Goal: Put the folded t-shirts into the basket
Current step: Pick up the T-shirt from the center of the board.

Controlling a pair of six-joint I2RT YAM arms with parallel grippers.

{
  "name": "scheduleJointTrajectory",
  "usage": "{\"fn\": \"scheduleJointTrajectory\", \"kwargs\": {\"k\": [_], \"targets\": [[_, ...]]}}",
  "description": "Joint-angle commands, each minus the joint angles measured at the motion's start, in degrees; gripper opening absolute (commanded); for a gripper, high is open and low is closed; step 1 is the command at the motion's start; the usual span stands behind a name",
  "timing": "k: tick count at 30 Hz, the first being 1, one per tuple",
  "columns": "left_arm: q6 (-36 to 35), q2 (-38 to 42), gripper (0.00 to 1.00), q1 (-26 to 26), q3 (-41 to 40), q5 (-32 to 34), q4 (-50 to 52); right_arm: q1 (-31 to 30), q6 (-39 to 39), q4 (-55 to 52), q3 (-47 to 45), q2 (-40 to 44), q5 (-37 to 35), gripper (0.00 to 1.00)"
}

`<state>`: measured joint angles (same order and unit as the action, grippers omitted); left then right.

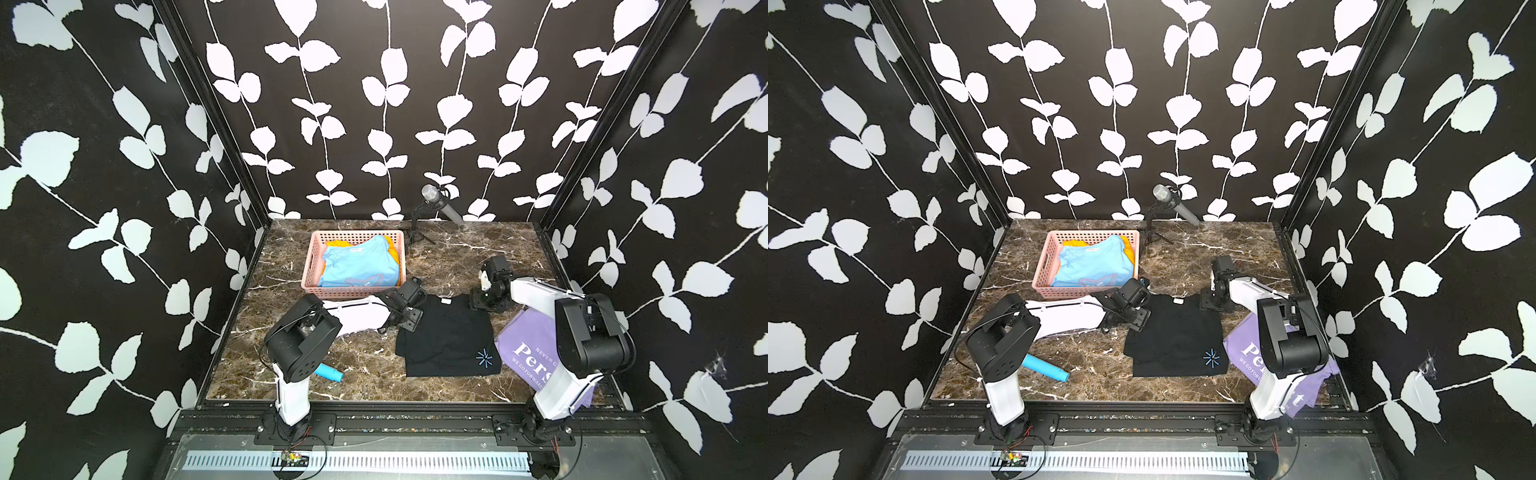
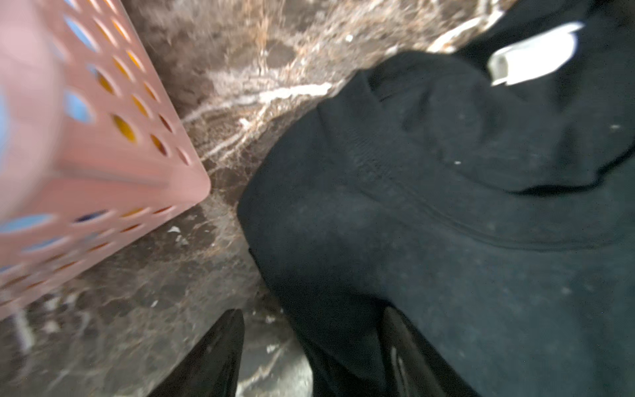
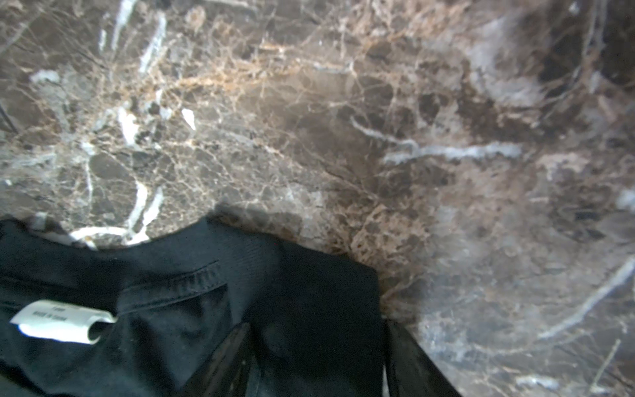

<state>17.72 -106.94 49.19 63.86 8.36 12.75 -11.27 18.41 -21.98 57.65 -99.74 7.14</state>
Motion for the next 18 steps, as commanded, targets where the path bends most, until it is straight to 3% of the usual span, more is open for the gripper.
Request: {"fn": "scheduleJointTrajectory", "kwargs": {"k": [1,10,18], "targets": [[1.58,-1.97,0.66,-0.15,1.99,-2.33,-1.27,-0.31,-0.20,1.28,-1.44,-1.51,0.58,0.63],[4.13,-5.69,0.52,-0.17,3.21,-6.16,-4.19,-0.73,-0.40,-0.05,-1.46,-1.28,1.20,0.61],[6.10,-5.19,0.23,-0.12,1.04,-6.56,-7.91,-0.88,0.22,1.96,-2.38,-0.62,7.89,0.44]]}}
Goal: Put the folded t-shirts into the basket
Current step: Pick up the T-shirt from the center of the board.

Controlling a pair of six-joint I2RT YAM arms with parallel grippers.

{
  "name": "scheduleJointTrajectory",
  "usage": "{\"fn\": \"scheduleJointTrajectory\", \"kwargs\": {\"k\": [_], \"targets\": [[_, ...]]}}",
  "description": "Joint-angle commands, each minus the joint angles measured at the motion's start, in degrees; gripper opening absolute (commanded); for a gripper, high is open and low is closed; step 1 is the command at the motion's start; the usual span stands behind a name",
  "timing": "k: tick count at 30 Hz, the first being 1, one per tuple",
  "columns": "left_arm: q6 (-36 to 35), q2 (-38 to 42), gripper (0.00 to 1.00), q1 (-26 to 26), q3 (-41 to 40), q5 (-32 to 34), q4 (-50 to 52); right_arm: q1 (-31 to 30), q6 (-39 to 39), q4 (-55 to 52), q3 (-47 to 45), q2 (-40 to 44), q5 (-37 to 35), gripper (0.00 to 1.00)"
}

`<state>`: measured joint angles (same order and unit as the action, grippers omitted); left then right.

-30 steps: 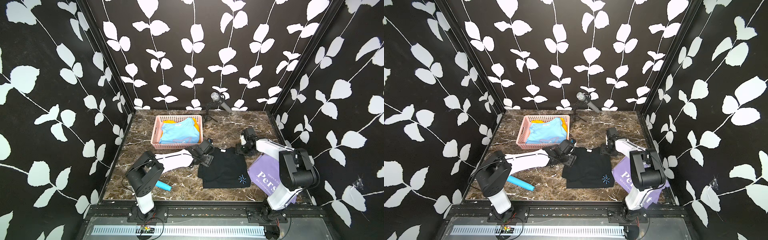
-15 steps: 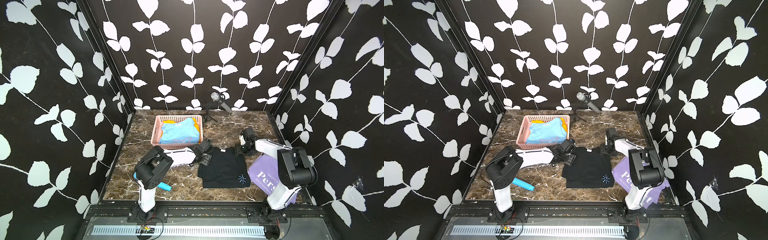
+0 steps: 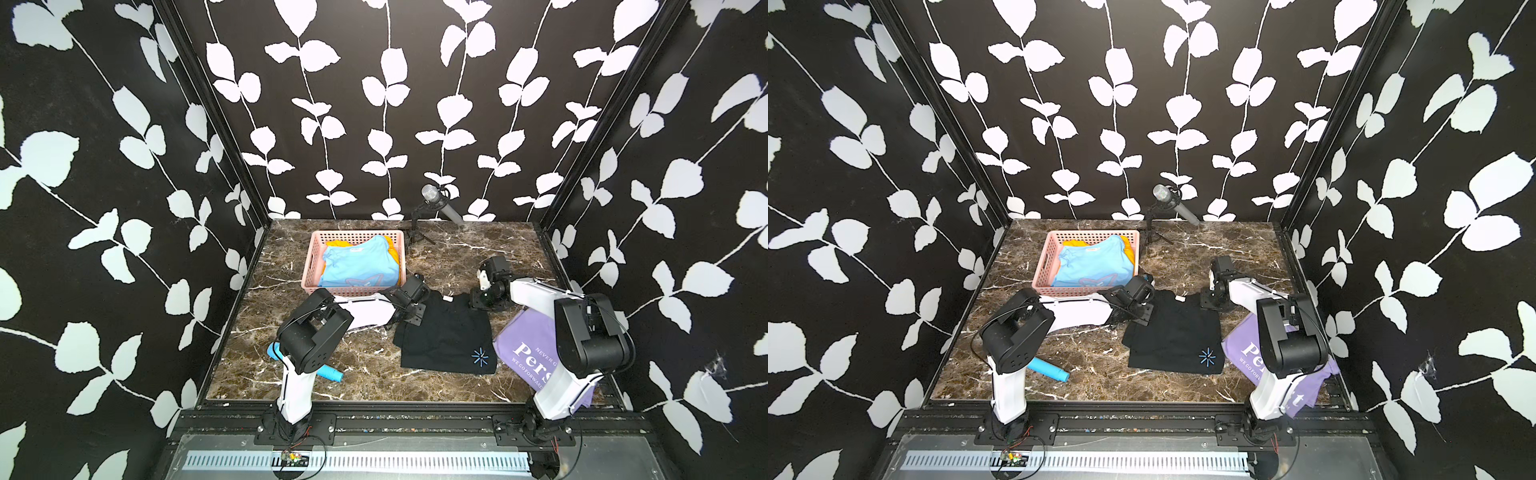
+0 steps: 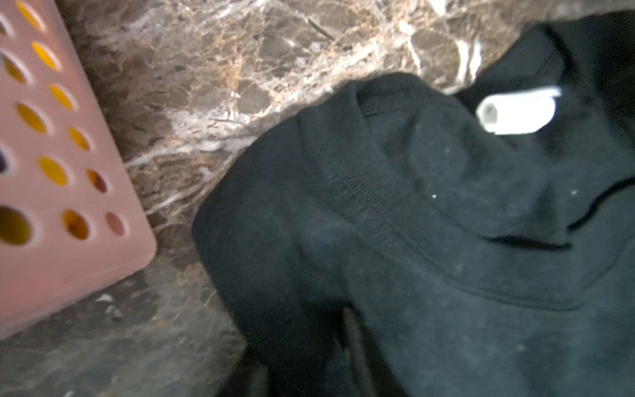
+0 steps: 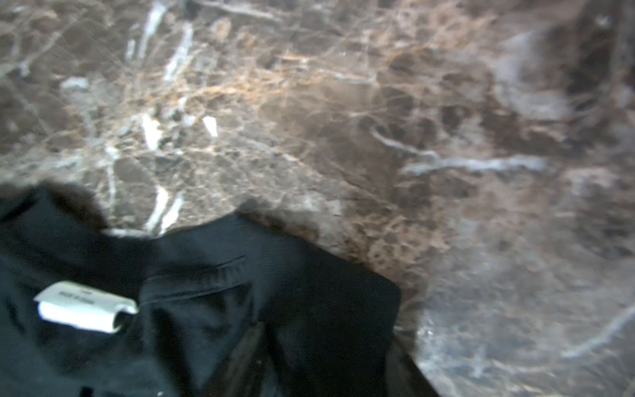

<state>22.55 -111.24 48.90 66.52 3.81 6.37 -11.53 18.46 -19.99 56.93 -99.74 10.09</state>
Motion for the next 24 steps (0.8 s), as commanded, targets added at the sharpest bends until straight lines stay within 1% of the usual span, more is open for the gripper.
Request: {"fn": "scheduleJointTrajectory", "kwargs": {"k": [1,8,11,14,16,24], "targets": [[1.58,-0.44,0.20,0.16,-2.10,-1.97,-2.17,-0.48,0.53,0.72,-1.83,-0.52,6.24,0.41],[4.20,3.62,0.00,0.18,-6.75,0.11,-7.35,0.57,4.18,8.34,-4.37,1.74,13.54,0.14],[5.38,5.90,0.00,0.15,-8.74,0.49,-9.54,0.73,5.68,10.76,-5.94,4.41,14.27,0.00],[5.69,8.69,0.00,0.14,-10.09,-0.46,-11.32,0.76,6.72,11.83,-7.22,7.50,13.32,0.00],[5.59,10.50,0.00,0.09,-10.71,-1.43,-11.94,0.77,7.42,12.43,-8.17,12.42,12.49,0.00],[3.89,18.89,0.00,0.14,-11.50,-4.27,-11.08,0.60,11.09,15.32,-11.28,25.47,11.17,0.00]]}}
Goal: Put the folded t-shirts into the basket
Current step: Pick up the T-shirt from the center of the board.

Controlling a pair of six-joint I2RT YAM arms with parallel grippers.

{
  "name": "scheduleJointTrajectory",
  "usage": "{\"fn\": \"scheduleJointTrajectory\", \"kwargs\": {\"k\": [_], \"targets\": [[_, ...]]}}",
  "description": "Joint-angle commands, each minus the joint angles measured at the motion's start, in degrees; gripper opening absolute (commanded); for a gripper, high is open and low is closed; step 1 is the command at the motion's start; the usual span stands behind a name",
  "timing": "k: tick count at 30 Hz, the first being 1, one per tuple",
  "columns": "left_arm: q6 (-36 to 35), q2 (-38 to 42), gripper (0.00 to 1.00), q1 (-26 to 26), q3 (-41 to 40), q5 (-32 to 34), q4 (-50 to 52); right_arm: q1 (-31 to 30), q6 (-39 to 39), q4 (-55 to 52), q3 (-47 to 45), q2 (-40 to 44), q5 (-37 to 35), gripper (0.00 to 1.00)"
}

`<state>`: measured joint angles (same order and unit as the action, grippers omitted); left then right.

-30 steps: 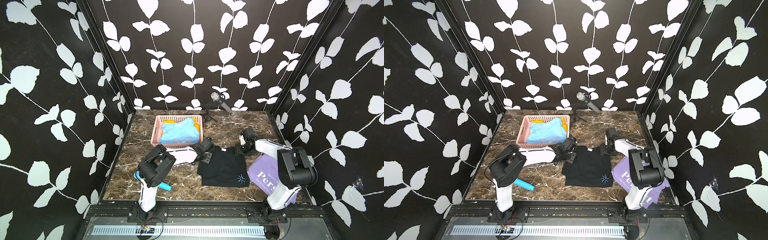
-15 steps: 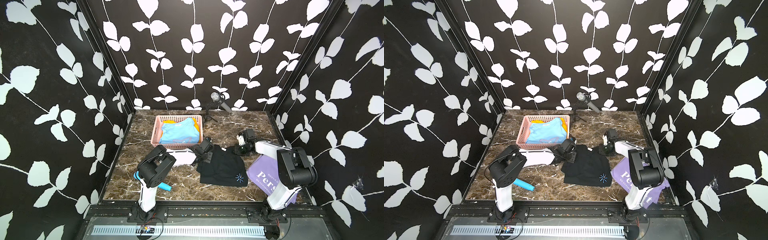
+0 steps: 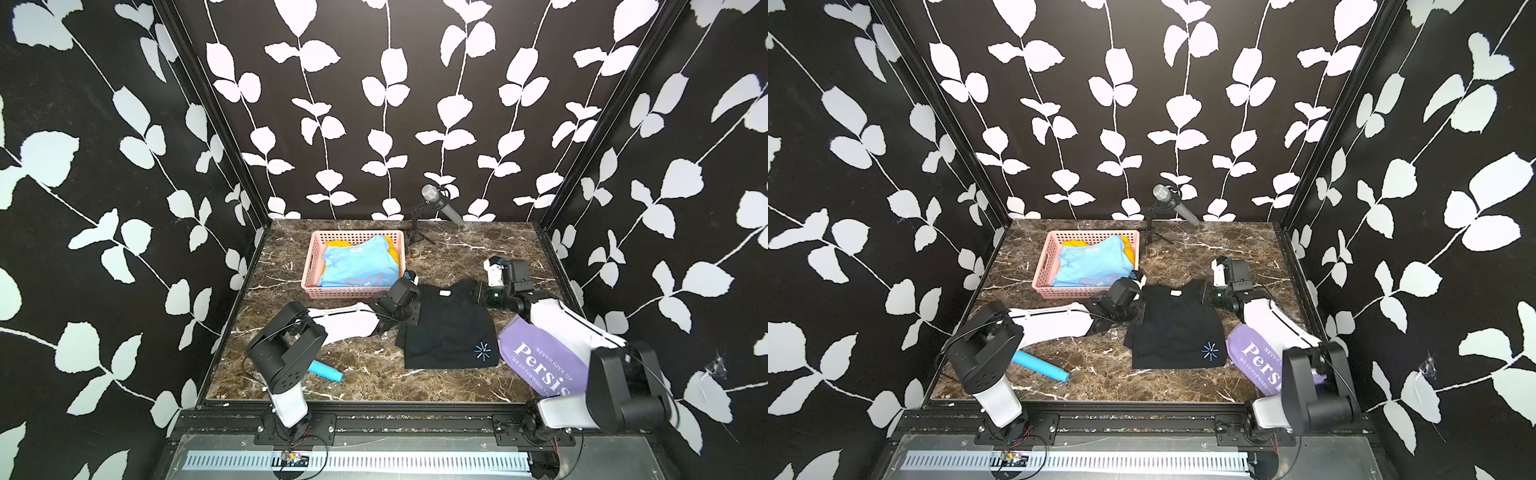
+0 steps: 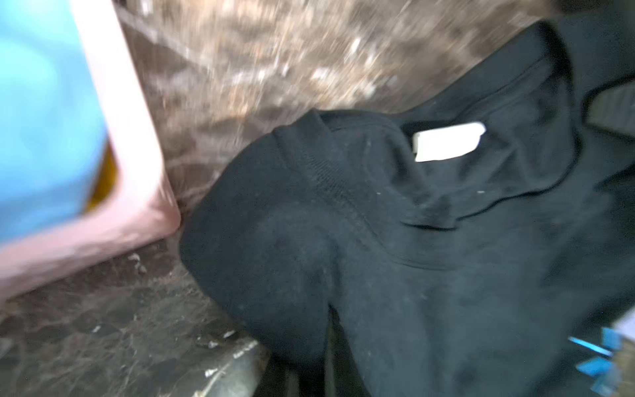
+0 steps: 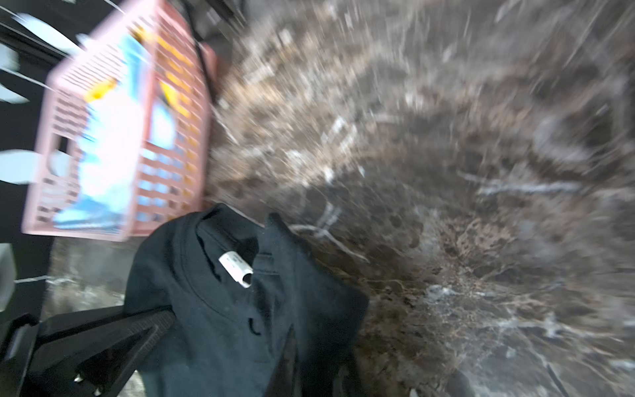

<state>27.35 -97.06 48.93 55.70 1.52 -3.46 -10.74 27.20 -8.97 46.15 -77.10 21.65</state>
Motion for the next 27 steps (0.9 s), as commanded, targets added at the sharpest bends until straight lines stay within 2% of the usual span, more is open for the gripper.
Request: {"fn": "scheduleJointTrajectory", "kwargs": {"k": [1,6,13,22,27], "targets": [[-1.18,5.70,0.00,0.14,-0.74,-2.30,-0.95,-0.16,2.79,4.48,-0.53,4.19,-0.39,0.00],[-3.41,11.56,0.00,0.12,0.01,-1.35,2.06,-1.10,4.41,4.04,1.04,9.67,-0.79,0.00],[-8.13,18.78,0.00,-0.97,2.90,1.66,10.00,-6.51,5.50,2.90,7.10,12.36,-3.45,0.00],[-13.79,27.12,0.00,-7.17,7.02,4.66,21.78,-15.76,10.12,8.47,13.68,8.13,-8.53,0.00],[-16.16,29.80,0.00,-13.34,9.52,4.64,27.09,-21.45,12.70,12.30,17.98,2.66,-11.79,0.00]]}}
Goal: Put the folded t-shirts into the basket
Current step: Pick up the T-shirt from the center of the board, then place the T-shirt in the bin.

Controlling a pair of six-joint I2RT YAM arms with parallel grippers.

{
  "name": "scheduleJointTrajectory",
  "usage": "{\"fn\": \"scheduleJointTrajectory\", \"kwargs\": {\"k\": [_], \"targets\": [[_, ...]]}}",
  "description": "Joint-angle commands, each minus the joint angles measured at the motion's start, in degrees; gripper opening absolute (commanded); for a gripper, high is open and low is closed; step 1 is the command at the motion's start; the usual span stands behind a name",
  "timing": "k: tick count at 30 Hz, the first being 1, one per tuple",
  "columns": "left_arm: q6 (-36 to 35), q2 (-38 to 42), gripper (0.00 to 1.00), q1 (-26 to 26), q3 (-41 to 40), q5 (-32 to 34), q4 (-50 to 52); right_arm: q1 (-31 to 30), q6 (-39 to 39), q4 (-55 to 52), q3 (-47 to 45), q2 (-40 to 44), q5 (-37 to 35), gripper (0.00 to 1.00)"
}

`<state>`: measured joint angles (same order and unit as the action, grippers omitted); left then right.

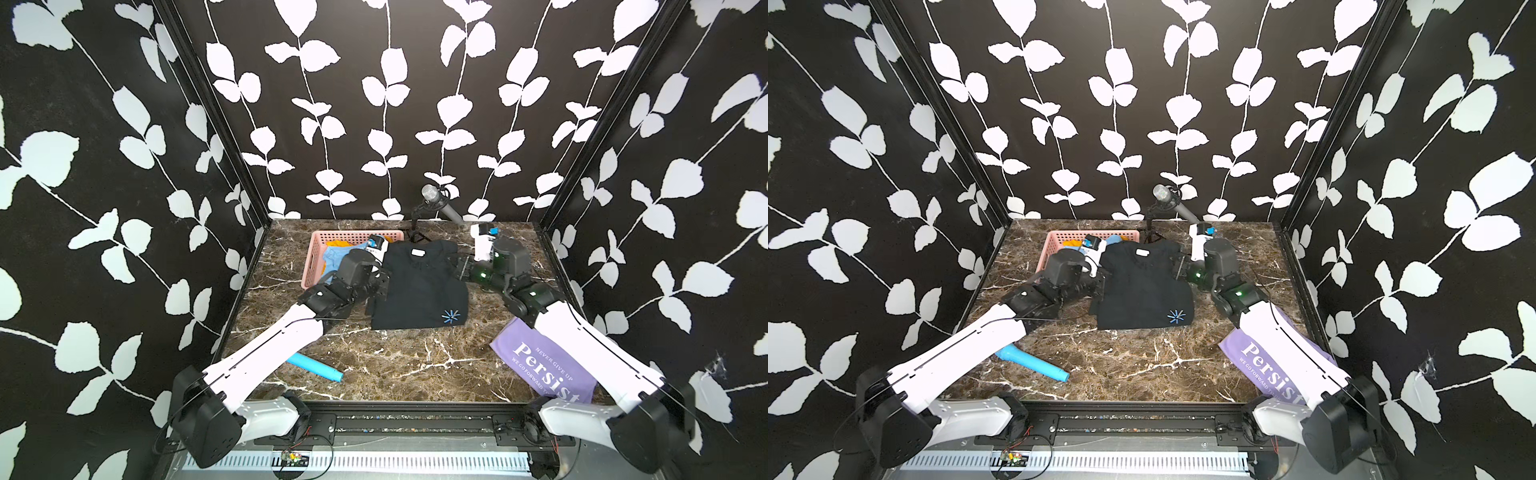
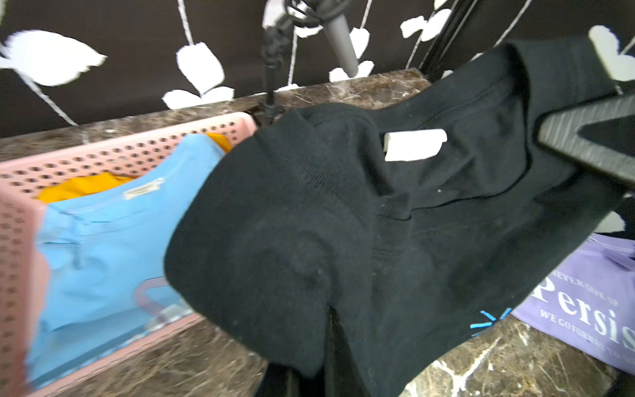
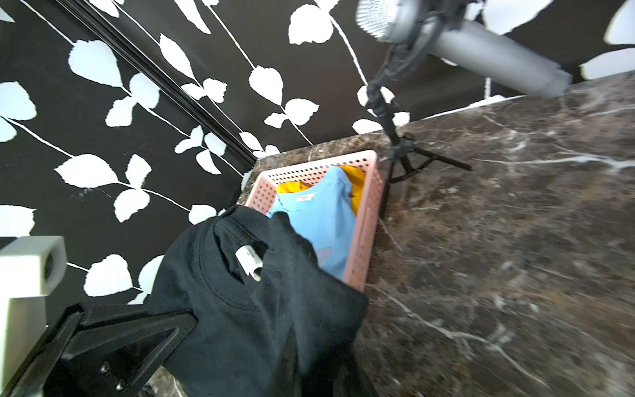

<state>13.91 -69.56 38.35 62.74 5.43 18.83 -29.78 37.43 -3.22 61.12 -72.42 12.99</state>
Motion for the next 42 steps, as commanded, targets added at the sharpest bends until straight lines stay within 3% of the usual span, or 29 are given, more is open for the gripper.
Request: {"fn": "scheduleJointTrajectory", "kwargs": {"k": [1,10,19,29,42], "targets": [[-3.07,2.63,0.00,-4.09,3.00,0.56,5.80,-3.59,2.83,7.24,4.10,-3.49,-3.65,0.00],[-5.66,2.32,0.00,-17.61,6.62,-0.36,9.24,-11.70,3.80,8.92,16.48,-17.07,-11.84,0.00],[-5.93,-5.85,0.00,-27.69,10.60,-2.17,7.07,-13.44,6.68,12.17,28.84,-32.93,-16.73,0.00],[-6.90,-20.27,0.00,-31.69,18.18,-4.75,5.84,-12.74,2.82,9.16,42.54,-46.54,-20.38,0.00],[-8.59,-32.32,0.00,-32.72,24.78,-5.60,6.48,-9.32,0.16,-1.87,57.55,-58.76,-15.61,0.00]]}}
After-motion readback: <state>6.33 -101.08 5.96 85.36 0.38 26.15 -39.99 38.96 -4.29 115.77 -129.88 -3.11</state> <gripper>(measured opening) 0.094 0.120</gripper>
